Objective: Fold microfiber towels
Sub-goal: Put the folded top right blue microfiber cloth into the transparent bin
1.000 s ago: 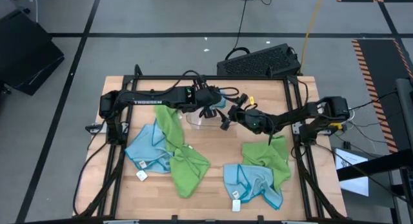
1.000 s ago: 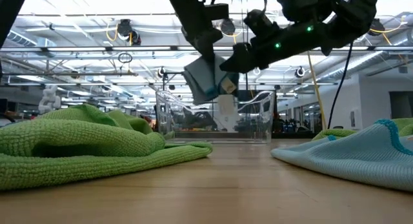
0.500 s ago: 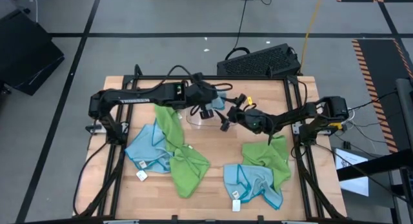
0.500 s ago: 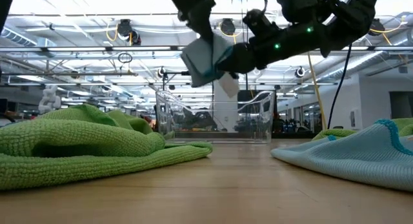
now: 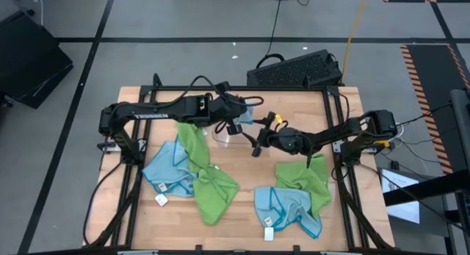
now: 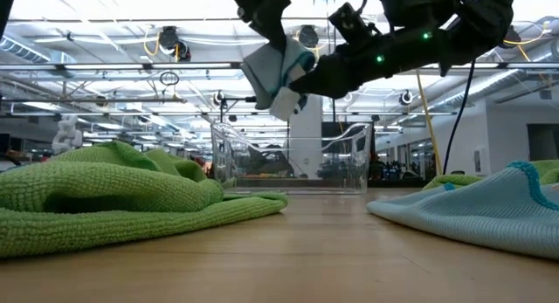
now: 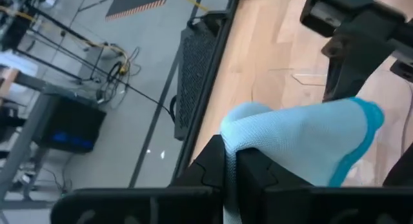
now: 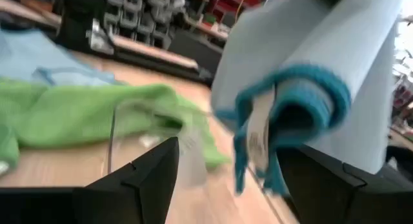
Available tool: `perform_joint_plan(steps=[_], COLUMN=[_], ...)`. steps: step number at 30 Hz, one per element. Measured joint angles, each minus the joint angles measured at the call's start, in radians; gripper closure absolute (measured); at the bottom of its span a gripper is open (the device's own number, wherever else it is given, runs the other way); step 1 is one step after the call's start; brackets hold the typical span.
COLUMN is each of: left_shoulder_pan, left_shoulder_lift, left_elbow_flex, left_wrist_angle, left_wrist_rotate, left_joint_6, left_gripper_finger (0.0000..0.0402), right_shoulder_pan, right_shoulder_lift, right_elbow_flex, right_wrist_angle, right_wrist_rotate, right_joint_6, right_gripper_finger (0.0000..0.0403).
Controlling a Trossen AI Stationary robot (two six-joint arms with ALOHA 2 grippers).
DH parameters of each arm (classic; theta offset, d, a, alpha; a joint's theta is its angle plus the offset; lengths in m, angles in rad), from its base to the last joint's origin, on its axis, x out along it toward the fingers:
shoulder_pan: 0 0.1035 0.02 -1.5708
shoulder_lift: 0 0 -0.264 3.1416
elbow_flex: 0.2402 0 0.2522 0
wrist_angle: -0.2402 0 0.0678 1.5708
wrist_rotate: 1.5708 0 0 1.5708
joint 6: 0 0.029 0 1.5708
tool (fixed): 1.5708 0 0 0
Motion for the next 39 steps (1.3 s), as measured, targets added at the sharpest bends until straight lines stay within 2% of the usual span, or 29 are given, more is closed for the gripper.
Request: perform_joint_plan(steps=[4, 9, 13, 17, 21, 24, 28, 34, 39], left_shoulder_pan=[-0.03, -0.046, -0.072, -0.095, -0.095, -0.091, -0.075, -0.06, -0.06], left_shoulder_lift=[0.0, 0.0, 0.0, 0.0, 0.0, 0.0, 0.004, 0.02, 0.025], left_elbow_flex=[0.0, 0.0, 0.0, 0.0, 0.0, 0.0, 0.0, -0.001, -0.002], left_wrist_angle=[0.0, -0.001, -0.002, -0.001, -0.001, 0.0, 0.004, 0.023, 0.029], left_wrist_rotate=[-0.008, -0.023, -0.012, 0.013, -0.017, -0.045, -0.046, -0.042, -0.029], left_joint_6=[0.058, 0.07, 0.106, 0.103, 0.025, -0.022, -0.071, -0.079, -0.079], left_gripper_finger=[0.0394, 0.0386, 0.0394, 0.039, 0.0383, 0.0392, 0.0392, 0.039, 0.0391], right_shoulder_pan=[0.019, 0.027, 0.027, 0.025, 0.026, 0.036, 0.064, 0.075, 0.051], right_shoulder_lift=[-0.063, -0.187, -0.291, -0.388, -0.448, -0.45, -0.397, -0.285, -0.211], right_elbow_flex=[-0.001, -0.001, -0.002, -0.011, -0.04, -0.078, -0.099, -0.099, -0.099], right_wrist_angle=[-0.15, -0.414, -0.571, -0.606, -0.535, -0.381, -0.221, 0.026, 0.104], right_wrist_rotate=[0.013, -0.114, -0.143, -0.144, -0.144, -0.142, -0.061, -0.033, -0.013], right_joint_6=[0.049, 0.084, 0.092, 0.084, 0.116, 0.192, 0.231, 0.249, 0.262], right_gripper_finger=[0.0147, 0.0146, 0.0152, 0.0159, 0.016, 0.016, 0.0157, 0.0138, 0.0144])
